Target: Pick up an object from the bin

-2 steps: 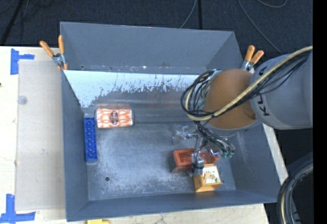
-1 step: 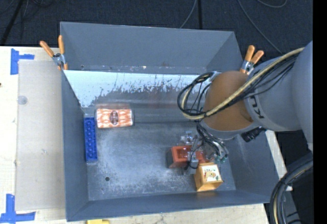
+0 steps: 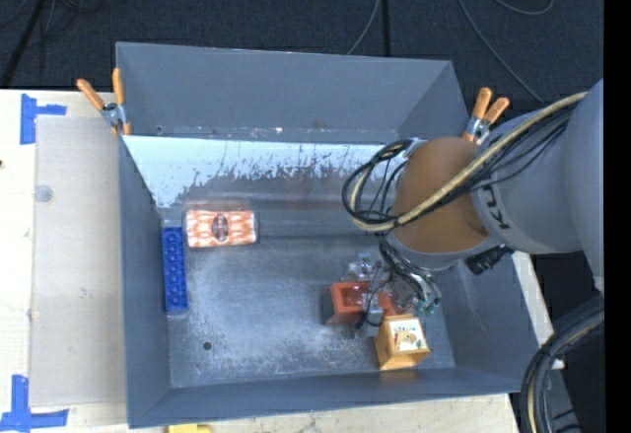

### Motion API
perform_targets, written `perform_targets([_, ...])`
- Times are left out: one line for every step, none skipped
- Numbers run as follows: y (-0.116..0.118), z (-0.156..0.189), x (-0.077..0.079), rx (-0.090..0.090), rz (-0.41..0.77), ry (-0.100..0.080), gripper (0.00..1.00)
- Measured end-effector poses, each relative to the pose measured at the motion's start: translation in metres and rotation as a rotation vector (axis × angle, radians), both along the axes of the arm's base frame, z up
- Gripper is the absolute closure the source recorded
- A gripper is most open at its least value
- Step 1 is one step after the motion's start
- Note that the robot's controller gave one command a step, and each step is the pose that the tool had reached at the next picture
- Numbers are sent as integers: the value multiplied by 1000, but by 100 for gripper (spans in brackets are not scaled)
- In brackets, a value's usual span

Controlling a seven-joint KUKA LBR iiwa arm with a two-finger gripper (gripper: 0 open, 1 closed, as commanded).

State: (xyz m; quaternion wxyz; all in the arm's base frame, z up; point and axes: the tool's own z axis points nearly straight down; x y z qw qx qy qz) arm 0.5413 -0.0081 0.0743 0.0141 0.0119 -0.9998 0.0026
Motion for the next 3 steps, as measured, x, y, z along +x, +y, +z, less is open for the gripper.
perform_targets([0,2,-1,0,0,0,100])
perform_targets([1,16,-2,2,-2,-2,100])
perform_targets([2,38,-2,4,-2,-4,100])
